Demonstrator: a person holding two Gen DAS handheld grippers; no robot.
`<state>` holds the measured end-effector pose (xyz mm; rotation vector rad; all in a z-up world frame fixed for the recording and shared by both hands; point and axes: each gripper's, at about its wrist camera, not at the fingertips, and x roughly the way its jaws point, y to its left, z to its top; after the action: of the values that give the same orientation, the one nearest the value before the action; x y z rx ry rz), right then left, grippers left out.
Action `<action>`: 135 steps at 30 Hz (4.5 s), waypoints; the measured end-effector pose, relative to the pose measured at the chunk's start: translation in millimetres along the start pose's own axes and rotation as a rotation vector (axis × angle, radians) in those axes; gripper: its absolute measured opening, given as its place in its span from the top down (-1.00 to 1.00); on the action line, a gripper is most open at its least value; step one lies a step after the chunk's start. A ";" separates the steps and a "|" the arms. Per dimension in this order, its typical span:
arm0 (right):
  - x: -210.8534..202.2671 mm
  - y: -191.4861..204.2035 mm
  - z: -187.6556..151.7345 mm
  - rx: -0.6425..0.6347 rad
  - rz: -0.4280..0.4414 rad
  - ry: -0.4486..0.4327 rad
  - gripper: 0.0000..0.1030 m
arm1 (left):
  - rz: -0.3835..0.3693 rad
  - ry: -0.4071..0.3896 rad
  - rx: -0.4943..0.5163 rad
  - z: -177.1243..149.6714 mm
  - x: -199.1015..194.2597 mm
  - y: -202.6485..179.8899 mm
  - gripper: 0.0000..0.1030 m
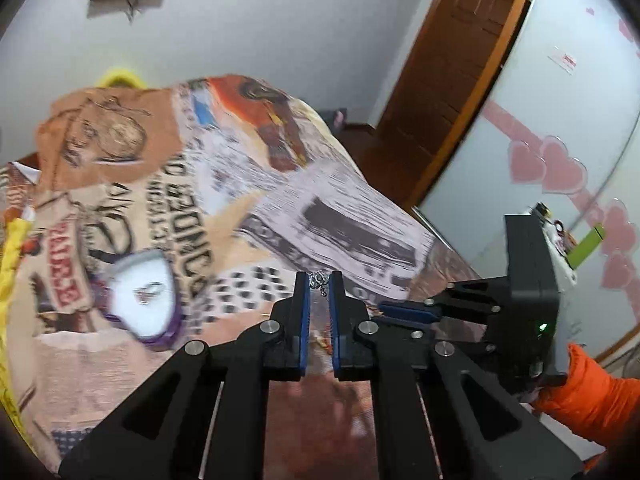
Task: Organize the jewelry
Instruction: 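Carry the silver charm with the left gripper toward the heart tin, then lower the charm into the tin with the left gripper while the right gripper lifts the braided bracelet toward it, then open both grippers inside the heart tin to drop the charm and bracelet, then withdraw both grippers from the tin toward the gold hoop rings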
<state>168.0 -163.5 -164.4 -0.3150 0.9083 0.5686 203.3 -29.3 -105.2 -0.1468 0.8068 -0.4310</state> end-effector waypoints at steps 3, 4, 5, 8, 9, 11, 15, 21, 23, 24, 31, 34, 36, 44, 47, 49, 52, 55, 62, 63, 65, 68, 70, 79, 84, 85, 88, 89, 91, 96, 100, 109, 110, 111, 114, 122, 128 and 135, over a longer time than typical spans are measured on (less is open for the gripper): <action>-6.0 6.2 8.1 -0.011 -0.003 -0.023 0.81 | 0.038 -0.030 -0.007 -0.2 -14.0 12.5 0.86; -8.8 9.1 12.8 -0.016 -0.005 -0.035 0.81 | 0.051 -0.041 -0.013 -0.5 -19.4 17.9 0.86; -9.4 9.7 15.8 -0.019 -0.005 -0.042 0.81 | 0.059 -0.049 -0.018 -0.6 -22.8 22.4 0.86; -14.3 16.3 30.5 -0.028 -0.003 -0.075 0.81 | 0.097 -0.074 -0.038 -1.7 -35.8 39.3 0.86; -15.1 18.4 34.2 -0.030 -0.002 -0.084 0.81 | 0.112 -0.081 -0.042 -3.0 -39.5 44.7 0.86; -16.6 23.7 44.4 -0.036 0.000 -0.103 0.81 | 0.129 -0.090 -0.052 -4.8 -44.9 53.9 0.86; -18.0 34.5 63.2 -0.049 0.007 -0.137 0.81 | 0.174 -0.109 -0.064 -8.5 -54.2 73.6 0.86; -12.8 46.9 89.8 -0.052 0.030 -0.172 0.83 | 0.225 -0.118 -0.080 -10.0 -56.6 102.5 0.86; -7.5 51.3 98.9 -0.058 0.036 -0.177 0.83 | 0.237 -0.116 -0.086 -9.1 -54.4 110.9 0.86; -4.7 53.0 102.2 -0.062 0.039 -0.178 0.83 | 0.238 -0.114 -0.092 -8.7 -51.6 116.7 0.86; 10.0 50.9 109.8 -0.054 0.069 -0.160 0.83 | 0.250 -0.083 -0.118 -8.3 -28.1 139.9 0.86; 15.3 32.7 105.1 0.003 0.122 -0.125 0.82 | 0.242 -0.067 -0.122 -13.1 -17.3 143.8 0.86; 19.4 20.4 100.5 0.037 0.125 -0.094 0.73 | 0.239 -0.055 -0.121 -16.7 -11.2 145.4 0.86; 43.2 -10.3 68.4 0.085 0.106 0.044 0.32 | 0.237 -0.020 -0.127 -27.2 7.0 149.9 0.86; 55.2 -4.2 55.8 0.036 0.075 0.096 0.33 | 0.235 -0.016 -0.131 -28.3 10.4 150.3 0.86; 58.9 -2.0 50.2 0.011 0.059 0.096 0.33 | 0.238 -0.014 -0.130 -28.2 11.8 150.3 0.86; 57.8 -1.1 47.3 0.003 0.058 0.078 0.64 | 0.246 -0.016 -0.125 -27.5 12.5 149.1 0.86; 59.6 2.4 48.3 -0.012 0.050 0.074 0.85 | 0.245 -0.020 -0.123 -26.5 11.9 148.0 0.86; 54.8 1.7 60.4 0.004 0.035 0.041 0.86 | 0.244 -0.038 -0.124 -23.5 7.1 148.4 0.86; 52.2 2.1 63.5 0.006 0.034 0.026 0.86 | 0.243 -0.040 -0.123 -22.7 6.2 148.9 0.86; 43.4 4.0 74.1 0.002 0.030 -0.012 0.86 | 0.241 -0.042 -0.123 -21.1 4.9 150.3 0.86; 33.5 8.8 90.6 -0.002 0.039 -0.061 0.86 | 0.242 -0.046 -0.120 -18.9 4.2 152.2 0.86; 29.4 14.3 101.3 -0.013 0.048 -0.087 0.86 | 0.236 -0.046 -0.123 -17.6 4.7 154.2 0.86; 47.6 53.9 134.7 -0.082 0.124 -0.102 0.86 | 0.216 -0.033 -0.147 -13.0 13.5 165.8 0.86; 80.7 73.8 143.4 -0.131 0.150 -0.024 0.86 | 0.213 -0.008 -0.137 -11.7 22.6 168.9 0.86; 84.4 74.8 143.4 -0.133 0.162 -0.007 0.86 | 0.209 -0.003 -0.136 -11.7 24.5 169.7 0.86; 100.6 82.1 146.2 -0.155 0.172 0.044 0.86 | 0.196 0.018 -0.139 -12.5 31.1 172.7 0.86; 102.9 83.3 146.4 -0.160 0.168 0.051 0.86 | 0.193 0.024 -0.141 -13.0 33.5 173.6 0.86; 111.3 84.9 147.4 -0.167 0.179 0.082 0.85 | 0.192 0.029 -0.140 -13.6 36.4 174.2 0.86; 117.1 84.3 148.4 -0.160 0.195 0.104 0.85 | 0.198 0.043 -0.127 -16.1 40.7 173.4 0.86; 114.6 85.7 147.7 -0.165 0.195 0.112 0.85 | 0.212 0.042 -0.120 -16.1 37.4 170.8 0.86; 88.8 77.1 145.3 -0.125 0.173 0.062 0.39 | 0.261 -0.020 -0.122 -13.0 2.5 160.2 0.53; 82.0 74.6 144.2 -0.118 0.170 0.047 0.38 | 0.267 -0.027 -0.118 -12.7 -2.1 157.8 0.51; 76.2 72.2 143.7 -0.111 0.170 0.035 0.37 | 0.271 -0.033 -0.116 -12.6 -5.9 155.9 0.48; 58.9 65.3 140.8 -0.093 0.160 -0.002 0.37 | 0.284 -0.052 -0.102 -11.0 -17.8 145.6 0.44; 16.1 43.1 122.6 -0.052 0.137 -0.078 0.33 | 0.302 -0.069 -0.040 -8.9 -32.3 108.7 0.25; 0.8 24.9 99.1 -0.034 0.100 -0.090 0.17 | 0.273 -0.017 0.003 -16.3 -19.3 78.4 0.17; -3.4 7.8 72.0 -0.011 0.107 -0.062 0.17 | 0.215 0.070 -0.006 -35.2 11.4 59.9 0.17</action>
<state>208.6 -123.4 -119.8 -0.2583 0.8660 0.6793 203.7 21.2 -154.2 -0.0494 0.8823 -0.2317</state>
